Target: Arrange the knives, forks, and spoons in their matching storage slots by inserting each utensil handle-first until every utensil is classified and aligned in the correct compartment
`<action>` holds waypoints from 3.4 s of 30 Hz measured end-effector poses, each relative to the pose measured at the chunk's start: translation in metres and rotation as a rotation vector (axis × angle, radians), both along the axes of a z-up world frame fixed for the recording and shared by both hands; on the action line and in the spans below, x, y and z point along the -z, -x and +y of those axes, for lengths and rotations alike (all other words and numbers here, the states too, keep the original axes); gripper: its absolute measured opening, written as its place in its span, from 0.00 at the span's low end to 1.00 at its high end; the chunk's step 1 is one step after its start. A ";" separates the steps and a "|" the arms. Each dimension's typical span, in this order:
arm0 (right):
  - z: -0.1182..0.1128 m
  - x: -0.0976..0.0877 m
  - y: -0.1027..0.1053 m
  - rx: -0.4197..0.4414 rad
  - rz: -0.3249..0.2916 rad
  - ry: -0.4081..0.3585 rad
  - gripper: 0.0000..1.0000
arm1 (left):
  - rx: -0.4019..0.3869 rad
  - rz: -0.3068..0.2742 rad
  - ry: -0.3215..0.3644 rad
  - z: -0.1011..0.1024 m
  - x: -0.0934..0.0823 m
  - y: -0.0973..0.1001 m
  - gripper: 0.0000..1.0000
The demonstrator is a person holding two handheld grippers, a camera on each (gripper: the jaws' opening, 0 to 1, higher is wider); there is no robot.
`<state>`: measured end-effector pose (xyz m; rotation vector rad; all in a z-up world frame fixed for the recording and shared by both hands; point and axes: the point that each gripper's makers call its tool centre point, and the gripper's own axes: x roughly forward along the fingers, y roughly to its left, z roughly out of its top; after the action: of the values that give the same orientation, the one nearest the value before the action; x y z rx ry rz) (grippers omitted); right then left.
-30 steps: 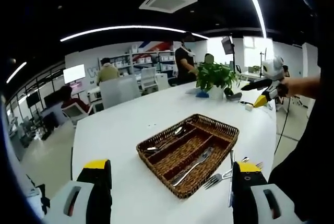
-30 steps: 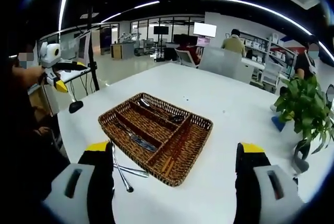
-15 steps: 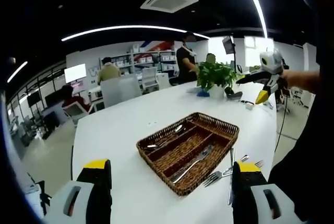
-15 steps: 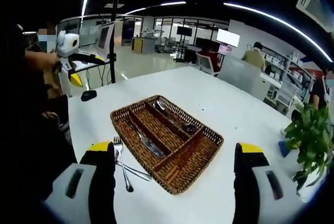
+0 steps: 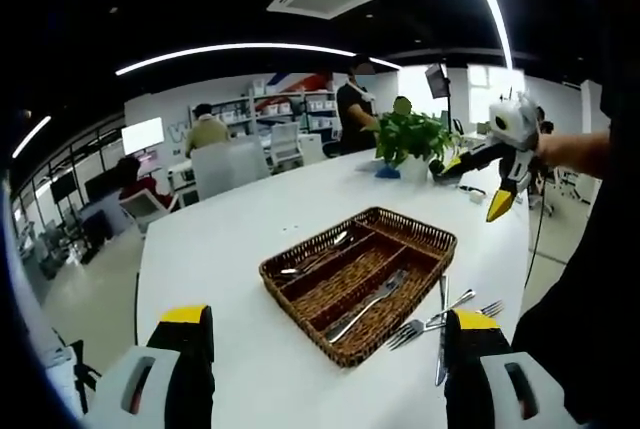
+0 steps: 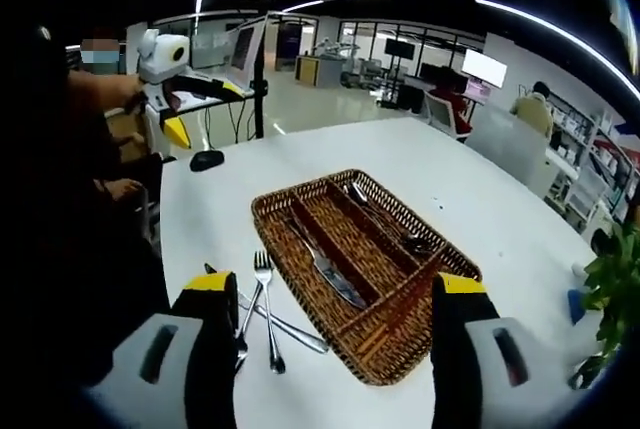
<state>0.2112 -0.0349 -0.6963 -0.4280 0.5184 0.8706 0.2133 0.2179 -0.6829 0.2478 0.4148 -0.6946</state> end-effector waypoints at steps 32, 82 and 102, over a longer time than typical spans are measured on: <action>0.072 0.108 0.024 -0.299 0.124 0.056 0.41 | -0.050 0.026 -0.019 0.019 0.003 0.022 1.00; 0.097 0.176 0.018 -0.352 0.161 0.076 0.02 | -0.054 0.044 -0.016 0.015 0.003 0.024 1.00; 0.092 0.162 0.032 -0.426 0.142 0.182 0.00 | -0.023 0.035 -0.008 0.006 0.003 0.021 1.00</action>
<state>0.1796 0.0574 -0.8584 -0.6605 0.6520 1.2752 0.1922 0.2235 -0.6862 0.2378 0.4536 -0.6753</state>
